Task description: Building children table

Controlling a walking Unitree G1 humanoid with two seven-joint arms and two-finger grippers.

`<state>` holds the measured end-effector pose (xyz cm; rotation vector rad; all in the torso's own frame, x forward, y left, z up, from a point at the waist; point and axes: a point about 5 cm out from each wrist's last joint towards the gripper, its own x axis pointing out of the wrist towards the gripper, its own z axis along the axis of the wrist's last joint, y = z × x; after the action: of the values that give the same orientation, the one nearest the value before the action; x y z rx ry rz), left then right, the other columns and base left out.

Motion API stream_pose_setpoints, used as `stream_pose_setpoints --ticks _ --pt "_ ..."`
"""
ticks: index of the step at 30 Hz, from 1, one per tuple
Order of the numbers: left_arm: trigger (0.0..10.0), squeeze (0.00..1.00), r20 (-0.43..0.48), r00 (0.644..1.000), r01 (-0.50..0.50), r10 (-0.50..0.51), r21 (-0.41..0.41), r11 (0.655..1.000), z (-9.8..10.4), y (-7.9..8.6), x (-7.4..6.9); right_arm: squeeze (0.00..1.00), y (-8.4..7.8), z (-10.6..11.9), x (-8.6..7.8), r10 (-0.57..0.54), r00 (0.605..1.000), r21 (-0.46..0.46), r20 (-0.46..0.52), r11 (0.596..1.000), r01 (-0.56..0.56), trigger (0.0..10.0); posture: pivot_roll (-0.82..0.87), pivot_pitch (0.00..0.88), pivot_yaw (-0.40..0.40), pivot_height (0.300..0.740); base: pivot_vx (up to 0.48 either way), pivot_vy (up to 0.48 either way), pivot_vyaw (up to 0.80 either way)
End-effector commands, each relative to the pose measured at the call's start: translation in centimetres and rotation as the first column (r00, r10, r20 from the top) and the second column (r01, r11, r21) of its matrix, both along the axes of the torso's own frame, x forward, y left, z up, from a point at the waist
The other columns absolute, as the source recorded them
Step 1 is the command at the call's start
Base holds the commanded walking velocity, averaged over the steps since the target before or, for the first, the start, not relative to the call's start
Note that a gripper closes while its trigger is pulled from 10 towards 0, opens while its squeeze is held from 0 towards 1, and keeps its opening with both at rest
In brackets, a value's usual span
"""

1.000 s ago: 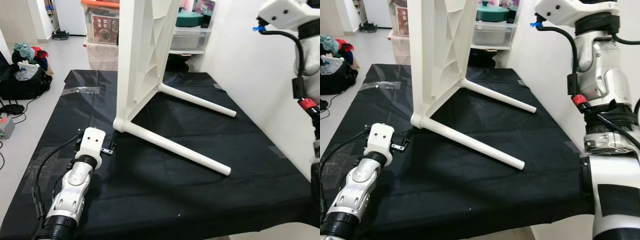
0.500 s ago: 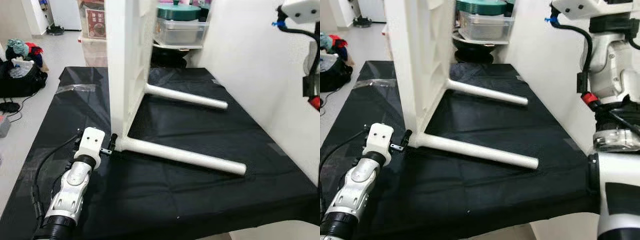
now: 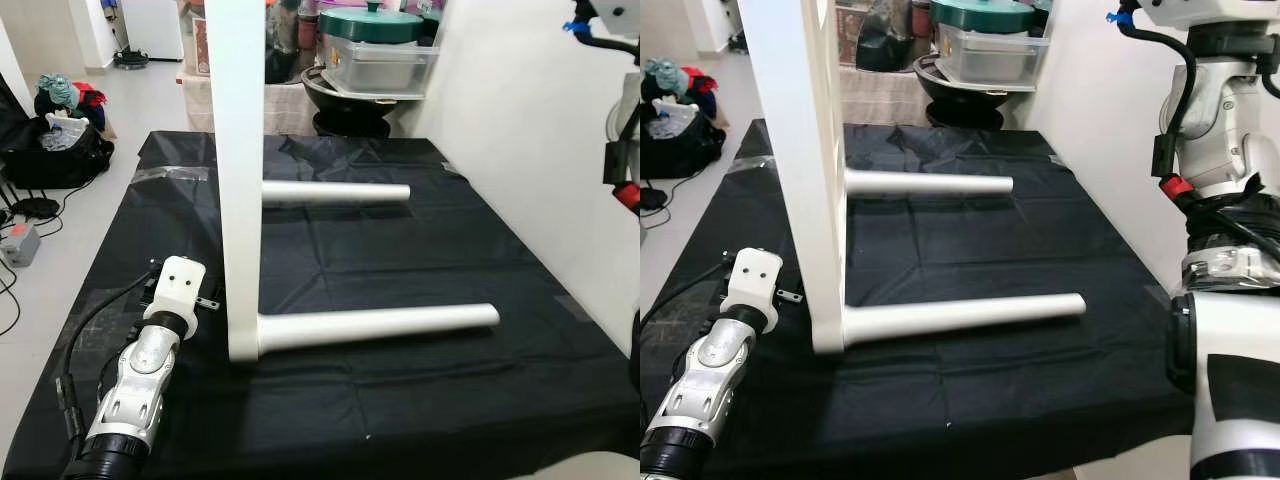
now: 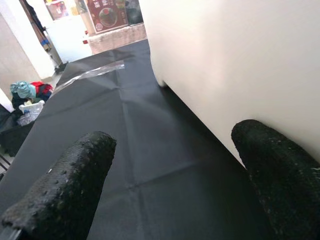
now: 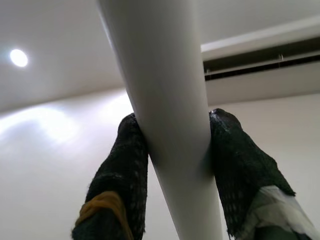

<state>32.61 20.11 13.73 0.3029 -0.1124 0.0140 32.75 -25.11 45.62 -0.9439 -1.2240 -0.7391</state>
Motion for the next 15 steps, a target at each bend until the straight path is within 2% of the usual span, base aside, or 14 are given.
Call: stream_pose_setpoints --ticks 1,7,9,12,15 --pt "10.0 0.00 -0.007 1.000 0.002 -0.002 0.007 1.000 -0.2 0.0 -0.2 0.00 -0.3 1.5 0.3 0.037 0.998 0.084 -0.053 0.996 -0.033 0.0 0.10 0.000 -0.135 0.740 0.000 0.000 0.00" --pt "10.0 0.00 -0.007 1.000 -0.001 0.001 0.008 1.000 -0.2 0.0 -0.2 0.00 0.0 1.5 1.1 0.060 0.990 0.097 -0.128 0.994 -0.048 0.0 0.10 0.000 -0.138 0.740 0.000 0.000 0.00" --pt "10.0 0.00 -0.007 1.000 -0.003 0.003 0.007 1.000 -0.2 0.0 -0.2 0.00 0.5 1.2 1.8 0.069 0.981 0.096 -0.182 0.994 -0.053 0.0 0.10 0.000 -0.141 0.740 0.000 0.000 0.00" --pt "10.0 0.00 -0.007 1.000 -0.003 0.003 0.006 1.000 -0.2 0.0 -0.2 0.00 0.7 1.0 2.0 0.068 0.977 0.089 -0.200 0.995 -0.051 0.0 0.10 0.000 -0.141 0.740 0.000 0.000 0.00" --pt "10.0 0.00 -0.007 1.000 -0.009 0.009 0.005 1.000 -0.3 0.1 -0.3 0.00 1.2 -0.3 3.2 0.066 0.952 0.082 -0.300 0.996 -0.043 0.0 0.10 0.000 -0.143 0.740 0.000 0.000 0.00"
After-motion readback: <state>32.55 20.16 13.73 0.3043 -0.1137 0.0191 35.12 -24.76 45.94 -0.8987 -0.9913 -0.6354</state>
